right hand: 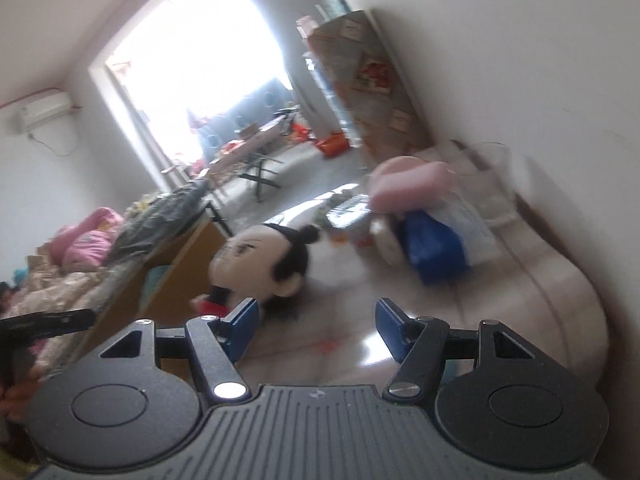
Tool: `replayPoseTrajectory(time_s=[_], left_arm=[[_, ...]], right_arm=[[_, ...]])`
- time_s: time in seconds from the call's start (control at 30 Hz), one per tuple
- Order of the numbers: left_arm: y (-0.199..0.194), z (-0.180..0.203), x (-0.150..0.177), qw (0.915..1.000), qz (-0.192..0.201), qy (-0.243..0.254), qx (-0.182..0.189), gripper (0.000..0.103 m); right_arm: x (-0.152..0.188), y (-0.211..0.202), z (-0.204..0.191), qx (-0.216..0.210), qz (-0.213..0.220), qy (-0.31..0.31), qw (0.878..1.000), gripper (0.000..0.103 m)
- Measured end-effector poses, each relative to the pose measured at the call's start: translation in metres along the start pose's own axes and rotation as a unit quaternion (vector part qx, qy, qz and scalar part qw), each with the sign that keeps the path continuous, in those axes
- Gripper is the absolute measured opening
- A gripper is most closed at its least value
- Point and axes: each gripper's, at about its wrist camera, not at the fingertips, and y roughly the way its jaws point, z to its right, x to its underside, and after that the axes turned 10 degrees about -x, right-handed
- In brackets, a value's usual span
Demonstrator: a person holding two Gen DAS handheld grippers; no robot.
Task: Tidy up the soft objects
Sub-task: 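Move both grippers back over the bed toward the remaining items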
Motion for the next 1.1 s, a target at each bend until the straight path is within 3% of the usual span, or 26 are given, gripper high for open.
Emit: replayPoseTrajectory(time_s=[0.2, 0.4, 0.47, 0.63, 0.8, 0.93, 1.1], left_arm=[[0.028, 0.084, 0.028, 0.9943, 0.020, 0.089, 0.055, 0.098], [0.068, 0.145, 0.039, 0.9860, 0.055, 0.151, 0.044, 0.095], [0.083, 0.154, 0.036, 0.9858, 0.057, 0.149, 0.051, 0.094], [0.110, 0.168, 0.034, 0.9860, 0.063, 0.148, 0.044, 0.078], [0.121, 0.170, 0.035, 0.9871, 0.055, 0.144, 0.044, 0.076], [0.125, 0.171, 0.037, 0.9870, 0.053, 0.147, 0.036, 0.076], [0.123, 0.166, 0.040, 0.9889, 0.047, 0.136, 0.036, 0.076]], right_arm=[[0.004, 0.020, 0.008, 0.024, 0.018, -0.035, 0.999, 0.064], [-0.012, 0.048, 0.016, 0.037, 0.021, -0.087, 0.995, 0.056], [-0.019, 0.062, 0.020, 0.037, 0.016, -0.104, 0.994, 0.053], [-0.032, 0.104, 0.033, 0.051, -0.012, -0.140, 0.989, 0.046], [-0.039, 0.146, 0.049, 0.069, -0.043, -0.154, 0.985, 0.043], [-0.040, 0.171, 0.058, 0.080, -0.071, -0.160, 0.981, 0.029], [-0.040, 0.173, 0.059, 0.086, -0.072, -0.158, 0.981, 0.026]])
